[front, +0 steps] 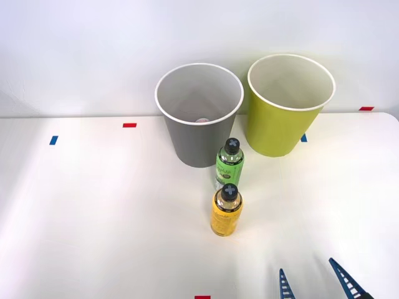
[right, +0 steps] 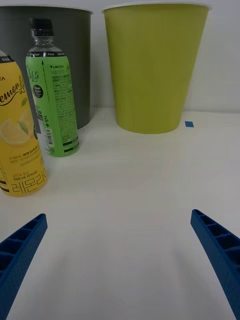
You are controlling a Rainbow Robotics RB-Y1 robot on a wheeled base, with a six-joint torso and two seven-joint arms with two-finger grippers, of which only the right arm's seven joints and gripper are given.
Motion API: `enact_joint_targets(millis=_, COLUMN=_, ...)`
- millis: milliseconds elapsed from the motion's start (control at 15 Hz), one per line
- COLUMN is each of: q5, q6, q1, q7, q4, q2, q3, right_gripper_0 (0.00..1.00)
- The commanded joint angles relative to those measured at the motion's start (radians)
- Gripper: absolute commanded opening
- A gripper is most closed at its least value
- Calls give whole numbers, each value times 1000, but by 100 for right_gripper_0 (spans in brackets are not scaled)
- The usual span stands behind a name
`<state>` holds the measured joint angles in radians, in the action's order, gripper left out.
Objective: Put cans in the gray bin, plastic bottles in the light green bin
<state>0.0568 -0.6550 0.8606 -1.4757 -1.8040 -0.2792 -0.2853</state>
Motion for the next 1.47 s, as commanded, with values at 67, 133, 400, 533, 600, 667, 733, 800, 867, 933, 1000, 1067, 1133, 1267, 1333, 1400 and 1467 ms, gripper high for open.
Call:
enact_joint_targets(millis=67, q5=0, q6=0, q1=0, q7=0, q4=0, q2=0, q3=0, right_gripper_0=100)
enact_joint_targets(millis=133, q5=0, q6=0, q1=0, q7=0, q4=0, q2=0, q3=0, right_gripper_0=100)
enact_joint_targets(millis=400, q5=0, q6=0, q1=0, q7=0, q4=0, q2=0, q3=0, right_gripper_0=100)
enact_joint_targets(millis=533, q5=0, q6=0, q1=0, q7=0, q4=0, q2=0, q3=0, right_gripper_0=100)
enact_joint_targets(millis=600, q5=0, q6=0, q1=0, q7=0, q4=0, q2=0, q3=0, right_gripper_0=100)
enact_joint_targets(millis=667, q5=0, q6=0, q1=0, q7=0, q4=0, q2=0, q3=0, right_gripper_0=100)
enact_joint_targets(millis=733, q5=0, q6=0, q1=0, q7=0, q4=0, q2=0, q3=0, right_gripper_0=100)
enact_joint_targets(millis=800, q5=0, q6=0, q1=0, q7=0, q4=0, q2=0, q3=0, right_gripper_0=100)
enact_joint_targets(millis=867, q5=0, q6=0, q1=0, q7=0, q4=0, q2=0, q3=0, right_gripper_0=100)
enact_joint_targets(millis=933, q5=0, q6=0, q1=0, q7=0, q4=0, q2=0, q3=0, right_gripper_0=100)
enact_joint_targets(millis=1000, q5=0, q6=0, q1=0, q7=0, q4=0, q2=0, q3=0, right_gripper_0=100)
enact_joint_targets(millis=1067, q5=0, q6=0, q1=0, q7=0, q4=0, q2=0, q3=0, right_gripper_0=100)
enact_joint_targets(millis=1133, q5=0, q6=0, q1=0, q7=0, q4=0, q2=0, q3=0, right_gripper_0=100)
enact_joint_targets(millis=1267, q5=0, q6=0, q1=0, q7=0, q4=0, q2=0, q3=0, right_gripper_0=100)
enact_joint_targets(millis=1333, q5=0, q6=0, q1=0, q7=0, q4=0, q2=0, q3=0, right_gripper_0=100)
enact_joint_targets(millis=1400, q5=0, q6=0, q1=0, q7=0, q4=0, q2=0, q3=0, right_gripper_0=100)
enact_joint_targets(millis=1467, q5=0, q6=0, q1=0, q7=0, q4=0, q2=0, q3=0, right_gripper_0=100)
